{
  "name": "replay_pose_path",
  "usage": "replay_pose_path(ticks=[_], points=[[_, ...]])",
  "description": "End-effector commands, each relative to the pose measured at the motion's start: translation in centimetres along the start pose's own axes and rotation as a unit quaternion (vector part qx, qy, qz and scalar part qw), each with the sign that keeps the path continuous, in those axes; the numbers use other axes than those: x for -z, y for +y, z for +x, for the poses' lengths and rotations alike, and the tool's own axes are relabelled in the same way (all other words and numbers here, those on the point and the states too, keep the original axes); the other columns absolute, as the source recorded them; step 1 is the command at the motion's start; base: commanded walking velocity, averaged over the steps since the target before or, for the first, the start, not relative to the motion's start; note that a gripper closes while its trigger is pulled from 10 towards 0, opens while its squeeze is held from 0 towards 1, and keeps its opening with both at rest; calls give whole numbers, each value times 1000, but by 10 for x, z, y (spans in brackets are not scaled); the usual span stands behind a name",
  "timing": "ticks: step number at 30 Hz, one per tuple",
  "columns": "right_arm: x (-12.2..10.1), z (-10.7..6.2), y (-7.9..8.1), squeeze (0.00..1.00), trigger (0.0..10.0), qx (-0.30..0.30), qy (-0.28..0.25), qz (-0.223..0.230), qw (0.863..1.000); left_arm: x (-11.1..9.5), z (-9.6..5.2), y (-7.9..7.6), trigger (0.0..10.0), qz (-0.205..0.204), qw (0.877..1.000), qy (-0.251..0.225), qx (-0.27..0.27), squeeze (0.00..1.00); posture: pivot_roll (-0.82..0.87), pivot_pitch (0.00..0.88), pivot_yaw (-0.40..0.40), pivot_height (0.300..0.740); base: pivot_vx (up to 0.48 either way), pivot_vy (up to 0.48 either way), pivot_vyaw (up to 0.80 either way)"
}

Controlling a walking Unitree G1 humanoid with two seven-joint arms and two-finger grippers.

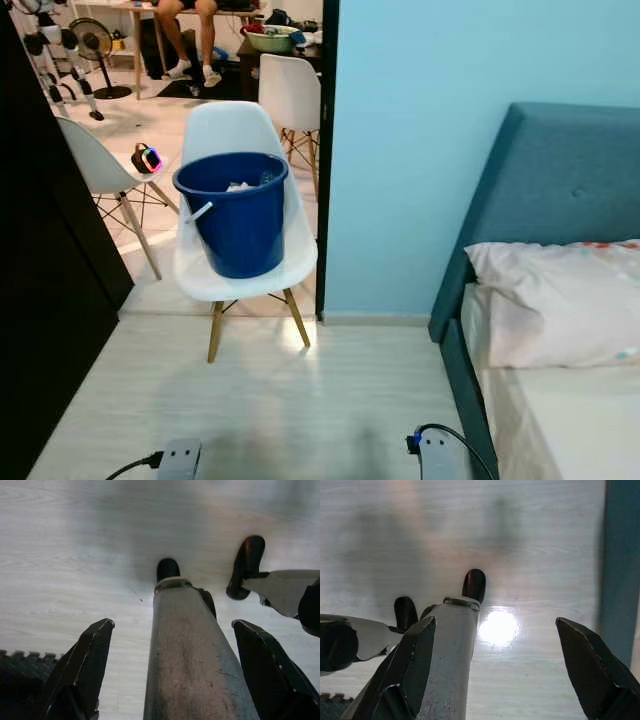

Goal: Clean up the room

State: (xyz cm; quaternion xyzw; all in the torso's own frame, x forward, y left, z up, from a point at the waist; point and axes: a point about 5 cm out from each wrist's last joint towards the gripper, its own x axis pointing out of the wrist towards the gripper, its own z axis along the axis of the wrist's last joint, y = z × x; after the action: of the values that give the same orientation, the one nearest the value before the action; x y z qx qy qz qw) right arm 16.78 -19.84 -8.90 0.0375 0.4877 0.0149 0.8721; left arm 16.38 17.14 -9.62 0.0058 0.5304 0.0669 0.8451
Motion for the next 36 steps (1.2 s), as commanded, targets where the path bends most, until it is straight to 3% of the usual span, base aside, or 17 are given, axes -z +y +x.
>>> replay_pose_path(ticks=[1, 13, 30, 36], points=[[2, -1, -1, 0, 10000, 3, 6, -3, 1000, 5, 0, 1, 10000, 7, 1000, 10, -1, 0, -23, 0, -77, 740, -371, 0, 0], [-1, -1, -5, 0, 10000, 5, 3, -1, 1000, 6, 0, 2, 10000, 7, 1000, 11, 0, 0, -24, 0, -72, 740, -369, 0, 0], [0, 3, 11, 0, 10000, 1, 6, 3, 1000, 6, 0, 4, 10000, 6, 1000, 12, -1, 0, -25, 0, -66, 740, -371, 0, 0], [-5, 3, 9, 0, 10000, 5, 6, 5, 1000, 7, 0, 4, 10000, 7, 1000, 12, 0, 0, -26, 0, -66, 740, -372, 0, 0]])
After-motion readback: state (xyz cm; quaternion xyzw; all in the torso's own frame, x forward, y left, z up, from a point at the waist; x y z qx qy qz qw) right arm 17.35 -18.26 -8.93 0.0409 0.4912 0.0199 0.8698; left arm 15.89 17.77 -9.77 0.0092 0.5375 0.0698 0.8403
